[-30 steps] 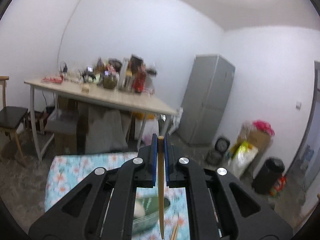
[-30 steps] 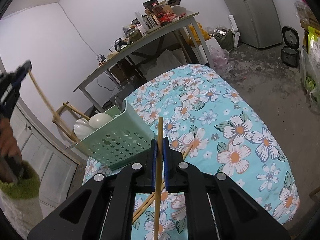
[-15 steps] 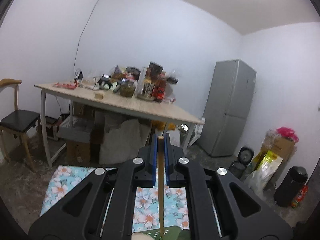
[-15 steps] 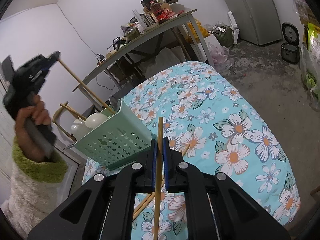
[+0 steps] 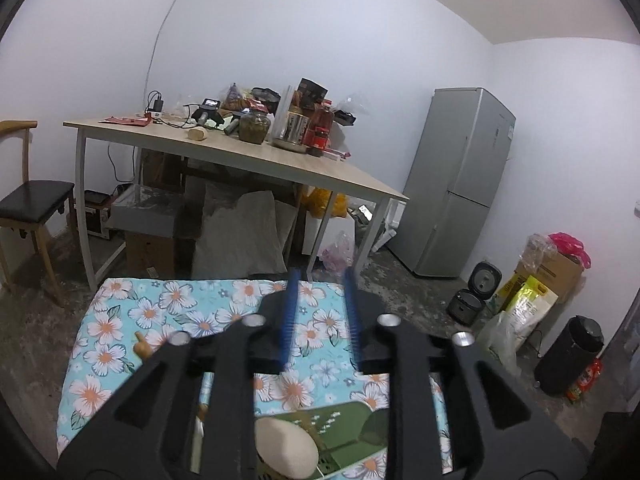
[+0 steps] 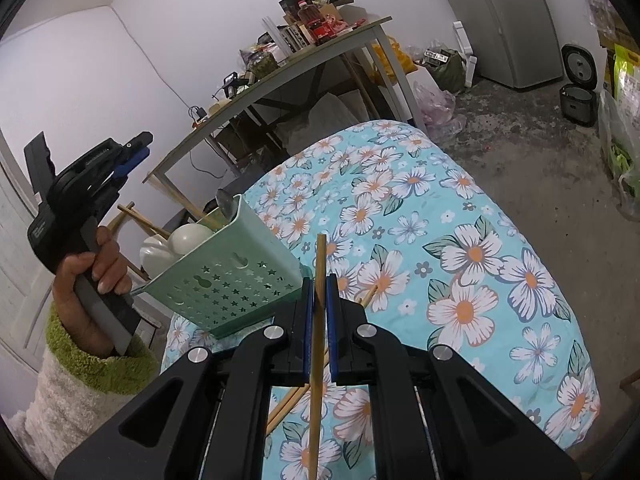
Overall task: Organize utensils
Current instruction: 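Lower the left tool's chopstick into the caddy and open the left tool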
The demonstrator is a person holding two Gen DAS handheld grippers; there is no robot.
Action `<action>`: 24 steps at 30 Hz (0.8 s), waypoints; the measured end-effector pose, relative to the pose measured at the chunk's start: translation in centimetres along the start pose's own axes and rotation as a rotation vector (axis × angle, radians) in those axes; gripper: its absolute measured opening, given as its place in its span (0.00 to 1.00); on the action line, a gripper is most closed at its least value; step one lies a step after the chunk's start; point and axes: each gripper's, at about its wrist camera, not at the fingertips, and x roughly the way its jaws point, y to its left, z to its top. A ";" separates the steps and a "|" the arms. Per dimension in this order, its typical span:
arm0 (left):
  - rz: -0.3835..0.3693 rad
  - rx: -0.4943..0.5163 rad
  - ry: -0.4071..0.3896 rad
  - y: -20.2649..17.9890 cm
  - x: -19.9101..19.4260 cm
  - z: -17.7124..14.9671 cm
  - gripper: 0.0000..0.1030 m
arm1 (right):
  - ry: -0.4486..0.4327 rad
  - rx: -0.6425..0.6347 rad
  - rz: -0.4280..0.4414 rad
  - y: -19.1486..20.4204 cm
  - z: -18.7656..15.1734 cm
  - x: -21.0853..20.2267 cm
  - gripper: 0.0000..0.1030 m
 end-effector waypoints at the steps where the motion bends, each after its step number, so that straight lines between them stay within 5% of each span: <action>1: -0.007 -0.003 -0.001 0.0 -0.4 0.0 0.31 | -0.002 -0.002 -0.001 0.1 0.0 -0.1 0.06; 12: -0.052 0.014 0.009 -0.7 -6.1 -0.1 0.42 | -0.098 -0.088 -0.001 2.5 1.6 -3.4 0.06; 24: -0.088 0.149 0.148 0.1 -13.3 -6.9 0.68 | -0.334 -0.307 0.038 9.7 8.7 -8.4 0.06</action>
